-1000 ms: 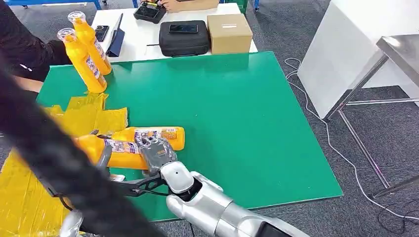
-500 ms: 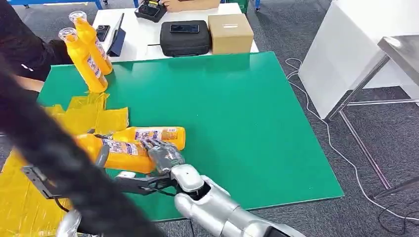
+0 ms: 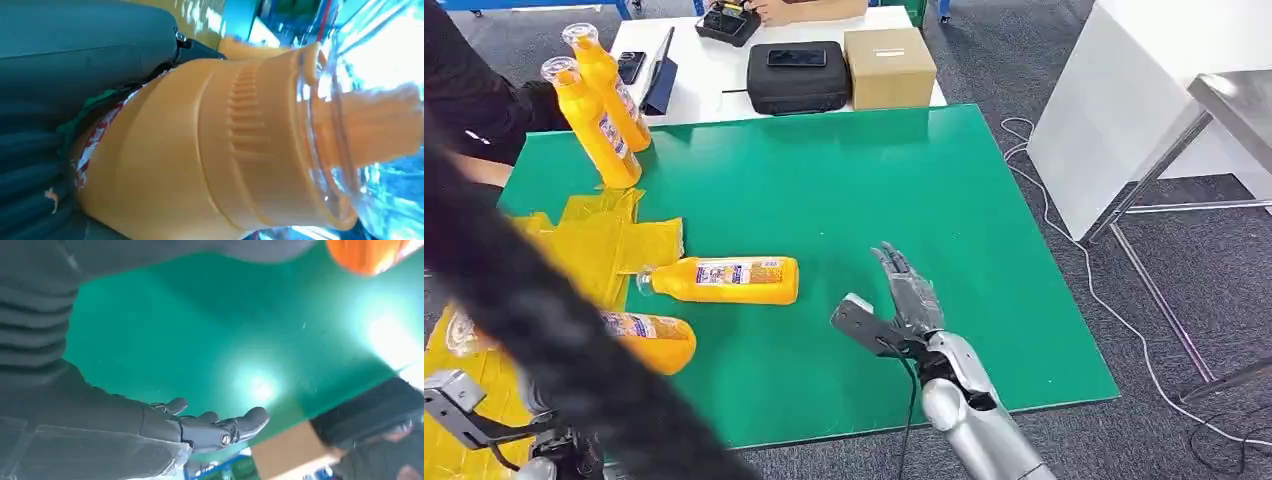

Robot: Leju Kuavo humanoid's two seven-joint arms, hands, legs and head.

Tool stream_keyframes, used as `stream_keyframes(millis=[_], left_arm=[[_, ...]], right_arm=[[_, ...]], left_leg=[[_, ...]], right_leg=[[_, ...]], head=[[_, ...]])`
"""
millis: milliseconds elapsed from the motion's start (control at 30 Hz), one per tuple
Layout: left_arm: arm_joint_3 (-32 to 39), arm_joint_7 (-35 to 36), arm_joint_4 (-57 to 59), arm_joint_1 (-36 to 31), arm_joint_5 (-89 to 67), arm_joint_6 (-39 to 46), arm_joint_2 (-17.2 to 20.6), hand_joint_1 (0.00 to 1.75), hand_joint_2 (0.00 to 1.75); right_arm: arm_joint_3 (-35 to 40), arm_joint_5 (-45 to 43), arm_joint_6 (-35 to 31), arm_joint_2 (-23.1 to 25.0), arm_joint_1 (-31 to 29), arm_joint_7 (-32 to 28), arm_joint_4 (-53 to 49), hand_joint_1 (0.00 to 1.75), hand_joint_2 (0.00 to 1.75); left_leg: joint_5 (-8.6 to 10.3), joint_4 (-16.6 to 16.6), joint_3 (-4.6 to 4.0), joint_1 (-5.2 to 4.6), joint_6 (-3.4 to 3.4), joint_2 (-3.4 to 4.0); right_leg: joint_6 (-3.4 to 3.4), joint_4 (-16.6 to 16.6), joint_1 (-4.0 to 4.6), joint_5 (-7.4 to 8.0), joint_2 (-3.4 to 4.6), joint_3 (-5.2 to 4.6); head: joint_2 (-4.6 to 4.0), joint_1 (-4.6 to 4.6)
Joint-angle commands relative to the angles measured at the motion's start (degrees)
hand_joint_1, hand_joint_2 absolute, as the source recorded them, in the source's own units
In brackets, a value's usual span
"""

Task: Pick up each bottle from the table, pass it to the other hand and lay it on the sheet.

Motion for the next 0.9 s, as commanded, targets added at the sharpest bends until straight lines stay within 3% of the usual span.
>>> stream_keyframes(millis=[33,200,300,400,500,567,633,733,900], left_arm=[[3.57,-3.26,1.48,-1.16,-28.06,19.87,3.85,1.75,1.75],[5.85,-4.07,10.20,-5.25,-49.16,31.51,8.00,1.75,1.75],[18.14,-11.74,9.88,-8.69,-65.58,31.51,1.00,1.75,1.75],[24.26,-16.81,12.78,-10.75,-73.80,31.51,-2.08,1.75,1.75],[25.43,-17.33,15.41,-11.31,-76.53,31.51,-2.08,1.75,1.75],[21.75,-15.70,26.02,-13.20,-71.16,31.51,0.15,1.75,1.75],[21.75,-15.70,26.02,-13.20,-71.16,31.51,0.15,1.75,1.75],[16.79,-13.33,34.98,-15.17,-66.93,31.51,2.58,1.75,1.75],[16.26,-13.65,39.78,-15.22,-69.68,31.51,1.11,1.75,1.75]], right_arm=[[-8.82,-4.99,-2.64,-5.91,5.20,-5.78,-8.00,0.00,0.00],[-6.88,-7.36,0.39,-6.65,2.26,-6.16,-2.68,0.00,0.00],[-5.39,-8.93,1.14,-6.97,0.83,-6.31,-0.28,0.00,0.00],[-3.83,-10.04,1.45,-6.90,-0.82,-6.50,2.09,0.00,0.00],[-3.03,-10.25,1.59,-6.65,-1.87,-6.51,3.40,0.00,0.00],[-1.84,-10.57,0.34,-6.74,-3.05,-6.11,4.62,0.00,0.00],[-1.84,-10.57,0.34,-6.74,-3.05,-6.11,4.62,0.00,0.00],[-1.31,-10.73,0.10,-7.37,-3.58,-6.10,5.50,0.00,0.00],[-2.02,-9.60,-1.21,-8.01,-1.20,-5.60,3.63,0.00,0.00]], left_leg=[[-0.05,-0.07,0.20,0.00,-0.06,-0.18],[-0.04,-0.14,0.29,0.03,-0.09,0.05],[-0.01,-0.10,0.23,0.02,-0.07,0.02],[-0.06,-0.08,0.35,0.05,-0.09,0.11],[-0.04,-0.14,0.39,0.01,-0.07,0.19],[0.02,-0.17,0.37,-0.02,-0.06,0.15],[0.02,-0.21,0.44,-0.04,-0.08,0.09],[0.03,-0.18,0.41,-0.03,-0.09,0.03],[-0.01,-0.17,0.42,-0.03,-0.07,0.08]], right_leg=[[0.00,-0.04,0.00,-0.14,-0.25,0.24],[-0.02,-0.10,0.02,-0.05,-0.01,0.28],[-0.02,-0.07,0.01,-0.04,-0.03,0.23],[0.00,-0.08,0.03,-0.08,0.00,0.36],[0.02,-0.12,-0.01,-0.05,0.09,0.40],[0.01,-0.10,-0.04,-0.02,0.09,0.33],[0.01,-0.12,-0.06,-0.05,-0.02,0.42],[0.00,-0.11,-0.02,-0.06,-0.10,0.42],[0.03,-0.11,-0.04,-0.09,-0.07,0.42]], head=[[-0.02,0.00],[-0.02,0.00],[-0.02,0.02],[-0.02,0.00],[-0.02,0.00],[0.00,0.00],[-0.02,0.00],[-0.02,0.00],[-0.02,0.00]])
